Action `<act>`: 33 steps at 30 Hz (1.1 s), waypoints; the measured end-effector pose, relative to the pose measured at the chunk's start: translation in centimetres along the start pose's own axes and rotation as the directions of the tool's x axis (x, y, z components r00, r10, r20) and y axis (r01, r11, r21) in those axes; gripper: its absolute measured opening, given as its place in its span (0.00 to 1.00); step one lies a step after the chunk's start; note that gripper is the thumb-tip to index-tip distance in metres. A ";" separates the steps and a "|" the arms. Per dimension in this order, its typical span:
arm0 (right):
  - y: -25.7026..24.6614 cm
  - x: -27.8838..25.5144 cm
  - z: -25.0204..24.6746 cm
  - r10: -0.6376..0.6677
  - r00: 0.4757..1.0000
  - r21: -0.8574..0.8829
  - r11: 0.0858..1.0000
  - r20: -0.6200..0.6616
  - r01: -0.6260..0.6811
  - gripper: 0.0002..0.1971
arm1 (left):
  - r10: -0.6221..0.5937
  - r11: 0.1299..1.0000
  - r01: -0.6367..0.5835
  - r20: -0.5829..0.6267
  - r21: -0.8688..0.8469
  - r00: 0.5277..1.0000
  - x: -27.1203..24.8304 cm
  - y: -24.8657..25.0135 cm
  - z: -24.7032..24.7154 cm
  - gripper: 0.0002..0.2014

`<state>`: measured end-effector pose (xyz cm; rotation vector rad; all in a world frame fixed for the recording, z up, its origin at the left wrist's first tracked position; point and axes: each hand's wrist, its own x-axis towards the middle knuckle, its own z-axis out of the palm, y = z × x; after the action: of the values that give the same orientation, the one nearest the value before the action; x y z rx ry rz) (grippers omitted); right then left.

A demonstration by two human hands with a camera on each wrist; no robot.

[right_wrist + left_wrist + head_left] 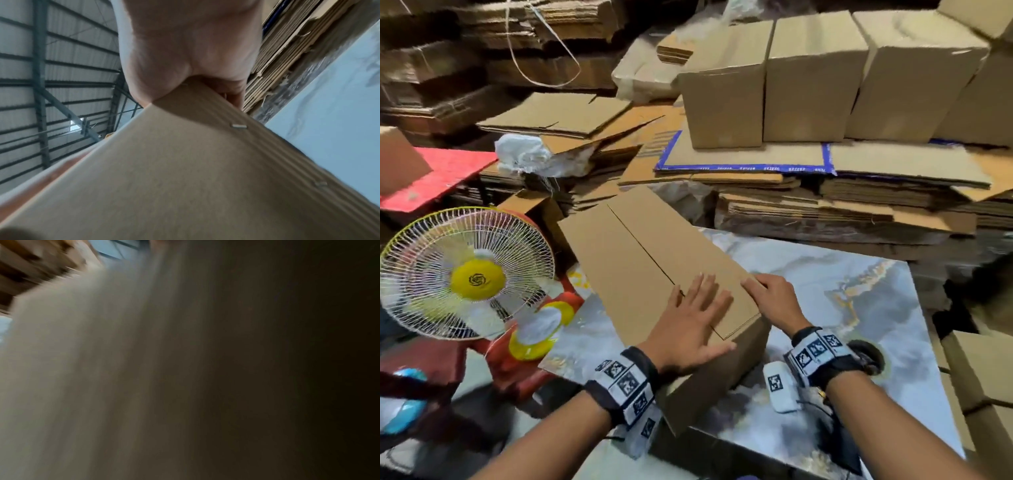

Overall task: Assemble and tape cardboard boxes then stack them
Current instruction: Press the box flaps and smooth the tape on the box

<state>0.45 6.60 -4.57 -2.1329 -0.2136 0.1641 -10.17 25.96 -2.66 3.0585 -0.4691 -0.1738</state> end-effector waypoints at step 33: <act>18.1 -12.8 -2.9 0.742 0.457 0.662 0.023 0.491 -0.749 0.07 | -0.184 0.973 0.182 -0.003 -0.141 0.983 14.2 9.6 -0.2 0.45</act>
<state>-9.87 -8.17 -17.84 -0.9936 0.9352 0.7540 0.45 12.49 -3.36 2.9591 -0.1643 -0.1803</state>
